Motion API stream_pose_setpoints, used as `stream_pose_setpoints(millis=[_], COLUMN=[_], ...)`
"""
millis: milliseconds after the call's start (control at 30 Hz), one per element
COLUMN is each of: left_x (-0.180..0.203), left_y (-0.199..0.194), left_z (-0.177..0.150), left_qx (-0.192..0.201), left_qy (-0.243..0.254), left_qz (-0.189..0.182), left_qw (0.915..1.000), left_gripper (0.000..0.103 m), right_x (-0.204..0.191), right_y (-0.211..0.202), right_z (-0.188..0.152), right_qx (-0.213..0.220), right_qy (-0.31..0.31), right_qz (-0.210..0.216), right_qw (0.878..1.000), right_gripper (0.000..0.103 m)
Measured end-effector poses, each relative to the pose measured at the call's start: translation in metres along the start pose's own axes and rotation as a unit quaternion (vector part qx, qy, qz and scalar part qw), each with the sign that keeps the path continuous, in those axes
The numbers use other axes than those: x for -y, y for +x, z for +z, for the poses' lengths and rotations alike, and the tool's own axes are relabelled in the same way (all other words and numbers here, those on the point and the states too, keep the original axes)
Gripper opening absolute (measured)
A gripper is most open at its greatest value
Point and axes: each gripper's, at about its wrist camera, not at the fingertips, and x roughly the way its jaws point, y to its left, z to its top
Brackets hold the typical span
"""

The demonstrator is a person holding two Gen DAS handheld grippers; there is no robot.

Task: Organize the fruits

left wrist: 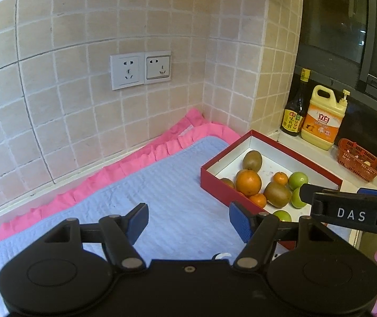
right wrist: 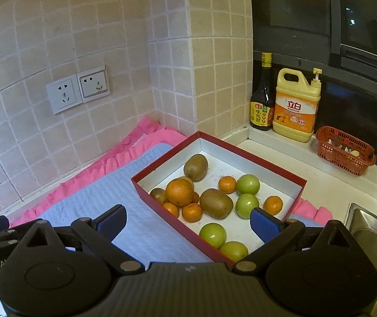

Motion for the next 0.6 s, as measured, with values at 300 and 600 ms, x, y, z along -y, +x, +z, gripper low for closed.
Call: stream_pose_setpoints(millis=[300, 600], left_x=[0.004, 0.013], left_y=[0.009, 0.015], left_z=[0.004, 0.011], left_qx=[-0.003, 0.000], left_qy=[0.000, 0.001], left_qz=[0.003, 0.004], left_qw=[1.0000, 1.0000], left_gripper=[0.080, 0.080], right_x=[-0.002, 0.005], right_y=[0.008, 0.016], right_z=[0.002, 0.009], right_qx=[-0.005, -0.008], right_qy=[-0.019, -0.019], right_qz=[-0.010, -0.009], right_qw=[1.000, 1.000], right_gripper=[0.101, 0.101])
